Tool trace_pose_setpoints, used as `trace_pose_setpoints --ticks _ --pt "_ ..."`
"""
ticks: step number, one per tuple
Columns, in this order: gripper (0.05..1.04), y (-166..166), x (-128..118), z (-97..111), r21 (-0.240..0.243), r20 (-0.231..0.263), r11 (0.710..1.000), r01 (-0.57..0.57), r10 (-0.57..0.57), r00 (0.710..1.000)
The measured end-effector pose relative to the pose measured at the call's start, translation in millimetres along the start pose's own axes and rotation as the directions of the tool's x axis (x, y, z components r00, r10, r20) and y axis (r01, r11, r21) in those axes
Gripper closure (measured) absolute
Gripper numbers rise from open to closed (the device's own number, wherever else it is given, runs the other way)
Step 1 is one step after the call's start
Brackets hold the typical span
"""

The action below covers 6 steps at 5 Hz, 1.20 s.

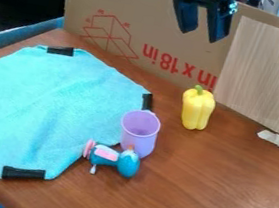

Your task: Placed the purple figure on the left side of the cloth

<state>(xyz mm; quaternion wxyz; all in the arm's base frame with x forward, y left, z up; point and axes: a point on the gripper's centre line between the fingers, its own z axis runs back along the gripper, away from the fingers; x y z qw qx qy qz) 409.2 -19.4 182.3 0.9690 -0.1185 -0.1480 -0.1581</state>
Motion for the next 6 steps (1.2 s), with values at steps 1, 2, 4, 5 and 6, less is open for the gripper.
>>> trace_pose_setpoints --ticks 1,2,4,5,6 --pt "0.084 2.9 -5.5 -15.2 -0.015 -0.04 1.0 -0.01 0.01 0.999" --pt "0.084 7.3 -22.3 -30.3 -0.02 -0.091 1.0 0.01 -0.012 0.996" --pt "0.084 25.0 -82.7 -23.4 -0.004 -0.168 0.992 0.129 -0.128 0.978" --pt "0.084 24.5 -112.1 -22.7 0.02 -0.21 0.98 0.2 -0.192 0.959" --pt "0.084 21.0 -132.3 -30.2 0.018 -0.232 0.97 0.244 -0.234 0.944"
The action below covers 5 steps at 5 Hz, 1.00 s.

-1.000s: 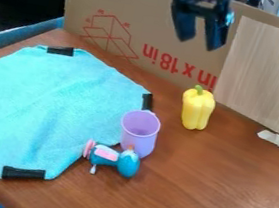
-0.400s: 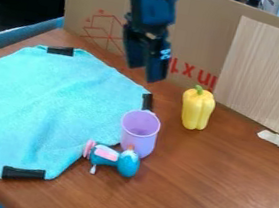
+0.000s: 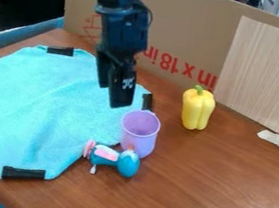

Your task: Placed the purple figure on the left side of the cloth

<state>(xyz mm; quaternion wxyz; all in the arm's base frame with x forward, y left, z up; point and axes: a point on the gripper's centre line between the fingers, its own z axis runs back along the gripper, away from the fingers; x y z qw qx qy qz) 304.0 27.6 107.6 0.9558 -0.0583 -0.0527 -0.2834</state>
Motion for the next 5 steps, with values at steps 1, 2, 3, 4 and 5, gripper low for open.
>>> trace_pose_setpoints --ticks 1,2,3,4,5 --pt "0.084 -0.2 -0.8 -13.2 0.023 0.032 1.0 0.012 -0.013 0.999" --pt "0.084 2.7 11.1 -17.5 0.03 0.099 1.0 -0.006 0.003 0.995" --pt "0.084 9.1 24.5 -21.0 0.017 0.141 0.998 -0.069 0.066 0.988" --pt "0.084 8.3 35.1 -29.3 0.011 0.128 0.995 -0.102 0.1 0.987" --pt "0.084 8.5 35.7 -43.3 0.028 0.091 0.993 -0.116 0.113 0.989"
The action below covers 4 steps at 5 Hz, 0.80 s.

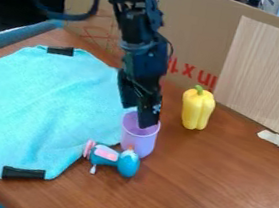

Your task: Placed the purple figure on the left side of the cloth

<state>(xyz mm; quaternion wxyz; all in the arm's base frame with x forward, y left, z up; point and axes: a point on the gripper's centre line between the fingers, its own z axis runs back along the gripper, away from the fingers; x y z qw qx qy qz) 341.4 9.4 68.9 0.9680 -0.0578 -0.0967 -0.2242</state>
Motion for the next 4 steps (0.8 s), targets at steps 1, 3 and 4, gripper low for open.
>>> trace_pose_setpoints --ticks 1,3,4 --pt "0.084 0.1 -1.8 -6.7 0.017 -0.03 1.0 0.009 -0.008 1.0" --pt "0.388 -0.6 -2.8 -7.5 0.022 -0.043 1.0 0.013 -0.012 0.999" --pt "0.736 -3.6 -4.9 -7.3 -0.003 -0.053 1.0 0.024 -0.024 0.998"
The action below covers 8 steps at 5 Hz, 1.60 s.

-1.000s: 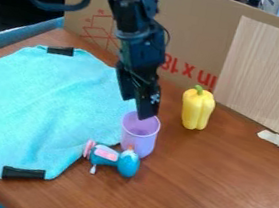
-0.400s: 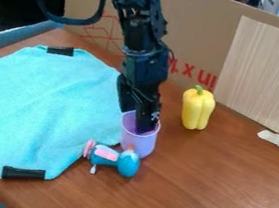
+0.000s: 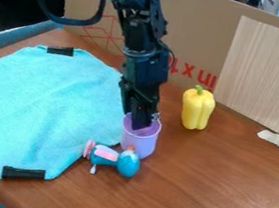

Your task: Placed the purple figure on the left side of the cloth

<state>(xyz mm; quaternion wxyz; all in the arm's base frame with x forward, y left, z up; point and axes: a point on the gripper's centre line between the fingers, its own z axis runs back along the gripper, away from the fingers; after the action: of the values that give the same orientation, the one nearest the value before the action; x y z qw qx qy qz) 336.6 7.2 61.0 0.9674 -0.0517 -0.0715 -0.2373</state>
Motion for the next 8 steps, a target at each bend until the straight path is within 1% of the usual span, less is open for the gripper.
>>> trace_pose_setpoints --ticks 1,2,3,4,5,6,7,8 --pt "0.931 -4.2 -1.7 2.5 -0.015 0.004 1.0 0.015 -0.015 1.0" --pt "1.016 -14.8 -1.9 16.7 -0.035 0.035 0.999 0.041 -0.04 0.999" --pt "1.026 -32.8 2.6 41.8 -0.093 0.107 0.993 0.077 -0.067 0.992" --pt "1.026 -24.8 -2.6 74.9 -0.158 0.18 0.987 0.022 0.007 0.984" --pt "1.026 10.9 -21.8 95.9 -0.172 0.196 0.982 -0.084 0.117 0.974" --pt "1.026 43.9 -49.1 102.8 -0.146 0.188 0.98 -0.137 0.163 0.968" --pt "1.026 79.0 -77.7 100.6 -0.126 0.157 0.976 -0.176 0.195 0.968" --pt "1.026 104.9 -99.1 92.1 -0.091 0.125 0.978 -0.186 0.197 0.972"
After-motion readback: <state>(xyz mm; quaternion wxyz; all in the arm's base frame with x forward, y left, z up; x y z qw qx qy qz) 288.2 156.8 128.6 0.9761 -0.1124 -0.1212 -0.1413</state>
